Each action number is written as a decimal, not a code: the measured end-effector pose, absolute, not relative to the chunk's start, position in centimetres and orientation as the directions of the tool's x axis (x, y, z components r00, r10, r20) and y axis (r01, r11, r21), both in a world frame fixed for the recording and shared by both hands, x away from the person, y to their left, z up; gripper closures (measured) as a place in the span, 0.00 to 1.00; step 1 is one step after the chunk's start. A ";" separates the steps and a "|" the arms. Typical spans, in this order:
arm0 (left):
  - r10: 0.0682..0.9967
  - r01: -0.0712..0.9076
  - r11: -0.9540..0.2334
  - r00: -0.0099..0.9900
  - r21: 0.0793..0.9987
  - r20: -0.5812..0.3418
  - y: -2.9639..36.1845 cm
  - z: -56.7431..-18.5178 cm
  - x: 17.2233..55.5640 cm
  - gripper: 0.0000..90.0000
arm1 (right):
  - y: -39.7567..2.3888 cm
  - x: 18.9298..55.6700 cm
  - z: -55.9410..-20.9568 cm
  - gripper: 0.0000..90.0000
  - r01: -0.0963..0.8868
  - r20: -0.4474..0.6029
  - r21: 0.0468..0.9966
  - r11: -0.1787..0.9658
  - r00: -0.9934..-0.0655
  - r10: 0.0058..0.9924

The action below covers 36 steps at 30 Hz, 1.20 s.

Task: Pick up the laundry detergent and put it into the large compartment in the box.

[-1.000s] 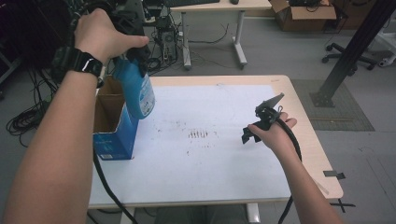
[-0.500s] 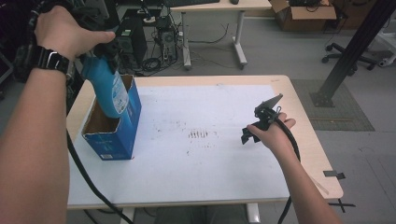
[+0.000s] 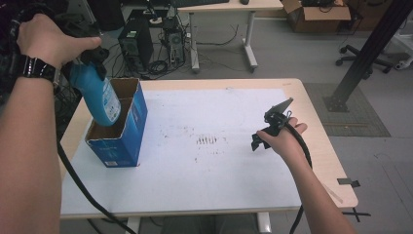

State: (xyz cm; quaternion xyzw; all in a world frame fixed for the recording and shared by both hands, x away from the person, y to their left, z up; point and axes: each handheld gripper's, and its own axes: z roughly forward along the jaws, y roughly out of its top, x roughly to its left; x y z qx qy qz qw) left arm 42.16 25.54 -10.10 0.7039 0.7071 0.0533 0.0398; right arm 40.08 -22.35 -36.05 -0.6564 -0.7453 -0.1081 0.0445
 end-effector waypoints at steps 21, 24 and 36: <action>1.000 0.997 0.023 -0.024 0.067 0.005 26.7 -15.8 43.5 0.42 | -22.7 40.2 -37.0 0.08 0.989 0.192 0.085 0.119 -0.133 0.972; 1.000 0.998 0.028 -0.028 0.052 0.000 26.8 -17.1 43.6 0.42 | -22.6 40.2 -37.0 0.08 0.988 0.187 0.088 0.125 -0.140 0.972; 1.000 1.000 0.024 -0.024 0.016 0.001 27.0 -21.1 44.1 0.42 | -22.1 40.3 -37.6 0.08 0.989 0.180 0.072 0.130 -0.141 0.973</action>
